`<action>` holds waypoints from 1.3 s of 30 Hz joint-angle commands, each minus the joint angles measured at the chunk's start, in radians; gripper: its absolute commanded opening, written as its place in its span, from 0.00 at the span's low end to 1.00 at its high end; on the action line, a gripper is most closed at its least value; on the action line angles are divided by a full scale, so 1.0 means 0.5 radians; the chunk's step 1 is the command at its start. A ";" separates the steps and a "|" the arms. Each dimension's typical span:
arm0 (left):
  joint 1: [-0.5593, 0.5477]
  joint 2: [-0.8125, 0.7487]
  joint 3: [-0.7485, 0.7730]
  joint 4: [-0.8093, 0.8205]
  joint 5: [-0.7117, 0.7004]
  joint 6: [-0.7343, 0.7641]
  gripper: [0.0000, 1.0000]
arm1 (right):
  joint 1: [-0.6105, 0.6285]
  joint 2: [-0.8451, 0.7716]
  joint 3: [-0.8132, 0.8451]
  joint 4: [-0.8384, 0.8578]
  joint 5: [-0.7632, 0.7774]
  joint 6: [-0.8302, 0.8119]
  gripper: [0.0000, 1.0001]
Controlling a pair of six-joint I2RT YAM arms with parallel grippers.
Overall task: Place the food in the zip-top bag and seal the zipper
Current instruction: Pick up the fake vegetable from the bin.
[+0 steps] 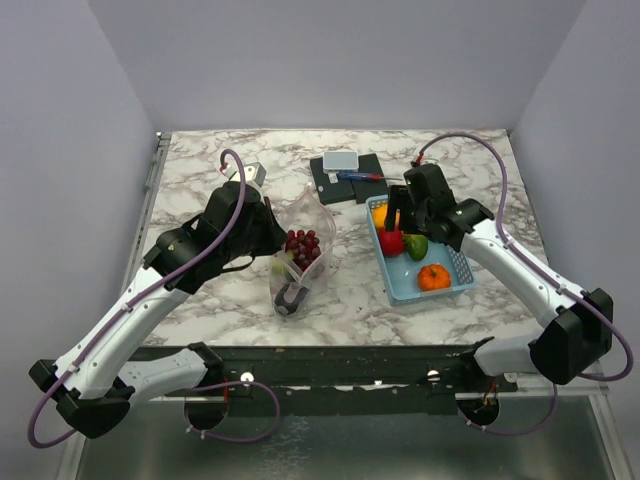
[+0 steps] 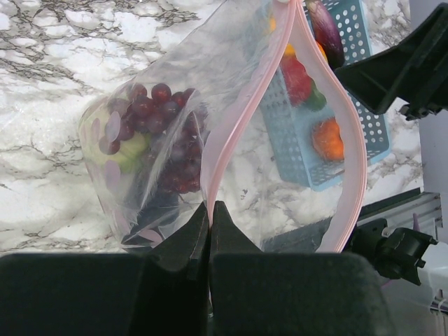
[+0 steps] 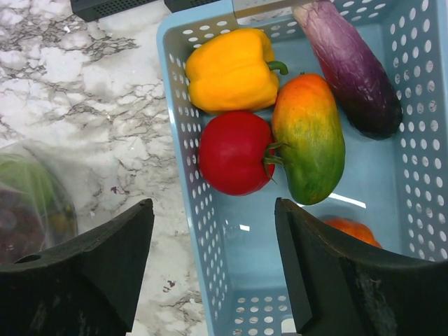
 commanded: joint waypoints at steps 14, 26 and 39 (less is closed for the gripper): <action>-0.010 -0.043 -0.020 -0.021 -0.045 0.002 0.00 | -0.153 0.357 -0.051 0.229 -0.195 0.054 0.80; -0.010 -0.032 0.004 -0.025 -0.042 0.014 0.00 | -0.191 0.583 -0.087 0.300 -0.202 0.063 0.83; -0.010 -0.025 0.013 -0.037 -0.043 0.005 0.00 | -0.232 0.699 -0.167 0.406 -0.249 0.085 0.77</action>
